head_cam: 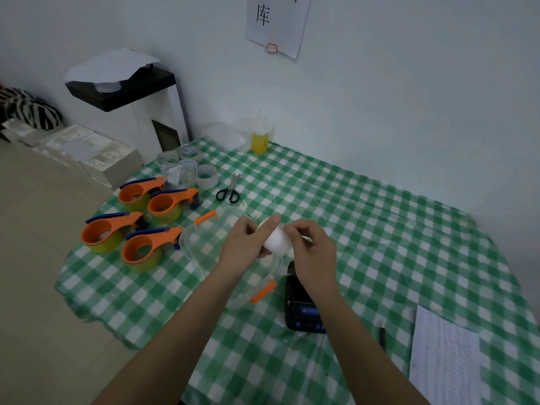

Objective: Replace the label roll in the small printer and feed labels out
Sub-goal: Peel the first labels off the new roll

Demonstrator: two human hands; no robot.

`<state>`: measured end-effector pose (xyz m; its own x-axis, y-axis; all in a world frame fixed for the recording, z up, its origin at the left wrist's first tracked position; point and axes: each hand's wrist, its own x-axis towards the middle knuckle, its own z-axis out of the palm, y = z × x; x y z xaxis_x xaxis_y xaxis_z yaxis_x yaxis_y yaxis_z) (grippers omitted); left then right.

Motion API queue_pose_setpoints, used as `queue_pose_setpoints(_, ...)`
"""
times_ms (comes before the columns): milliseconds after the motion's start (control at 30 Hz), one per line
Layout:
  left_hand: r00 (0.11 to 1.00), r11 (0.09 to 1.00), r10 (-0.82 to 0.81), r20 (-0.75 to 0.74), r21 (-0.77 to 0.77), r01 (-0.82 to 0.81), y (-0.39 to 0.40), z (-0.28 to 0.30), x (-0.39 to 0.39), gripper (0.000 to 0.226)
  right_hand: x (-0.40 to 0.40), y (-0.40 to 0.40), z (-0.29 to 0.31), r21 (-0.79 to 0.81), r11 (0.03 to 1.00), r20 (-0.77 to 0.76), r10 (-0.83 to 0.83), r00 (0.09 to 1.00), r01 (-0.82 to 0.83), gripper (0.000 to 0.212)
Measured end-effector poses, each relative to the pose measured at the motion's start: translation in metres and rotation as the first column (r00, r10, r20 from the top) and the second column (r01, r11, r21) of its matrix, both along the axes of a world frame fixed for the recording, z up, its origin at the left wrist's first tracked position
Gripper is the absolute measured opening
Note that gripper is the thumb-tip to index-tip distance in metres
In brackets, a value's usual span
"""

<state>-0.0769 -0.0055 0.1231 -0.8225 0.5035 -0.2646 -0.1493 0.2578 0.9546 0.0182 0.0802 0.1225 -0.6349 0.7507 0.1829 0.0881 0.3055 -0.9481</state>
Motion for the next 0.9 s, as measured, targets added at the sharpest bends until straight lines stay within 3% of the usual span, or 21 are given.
queue_pose_setpoints(167,0.997,0.998,-0.039,0.062,0.051,0.036,-0.001,0.001,0.001,0.038,0.002,-0.001,0.002,-0.031,0.999,-0.034,0.024,0.999,-0.025,0.015)
queue_pose_setpoints(333,0.972,0.986,-0.158,0.175,0.079,0.146,-0.001,0.004,0.005,0.043,0.003,0.001,-0.005,0.190,0.981,0.025,0.034,0.999,-0.039,0.007)
queue_pose_setpoints(433,0.951,0.975,-0.217,0.222,0.105,0.198,0.001,0.007,0.006,0.048,0.002,0.000,-0.006,0.243,0.969,0.025,0.033,0.999,-0.039,0.008)
queue_pose_setpoints(900,0.962,0.969,-0.236,0.139,0.101,0.223,0.005,0.005,0.012,0.040,0.001,-0.007,0.005,-0.061,0.997,-0.082,-0.057,0.995,0.052,0.013)
